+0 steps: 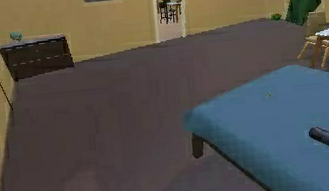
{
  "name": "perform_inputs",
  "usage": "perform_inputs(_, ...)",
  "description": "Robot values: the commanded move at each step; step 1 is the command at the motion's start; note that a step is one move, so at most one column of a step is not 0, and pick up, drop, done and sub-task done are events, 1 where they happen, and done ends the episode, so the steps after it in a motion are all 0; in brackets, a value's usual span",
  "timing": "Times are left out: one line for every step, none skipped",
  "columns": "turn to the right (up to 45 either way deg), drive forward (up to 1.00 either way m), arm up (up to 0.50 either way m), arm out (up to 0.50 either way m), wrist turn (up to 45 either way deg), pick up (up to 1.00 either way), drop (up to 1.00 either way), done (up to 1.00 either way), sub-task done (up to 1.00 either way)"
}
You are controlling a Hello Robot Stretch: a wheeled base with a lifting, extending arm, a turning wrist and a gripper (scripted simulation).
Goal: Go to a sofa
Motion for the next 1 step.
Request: perform_inputs(-15.0, 0.0, 0.0, 0.0, 0.0, 0.0, 0.0, 0.0, 0.0)
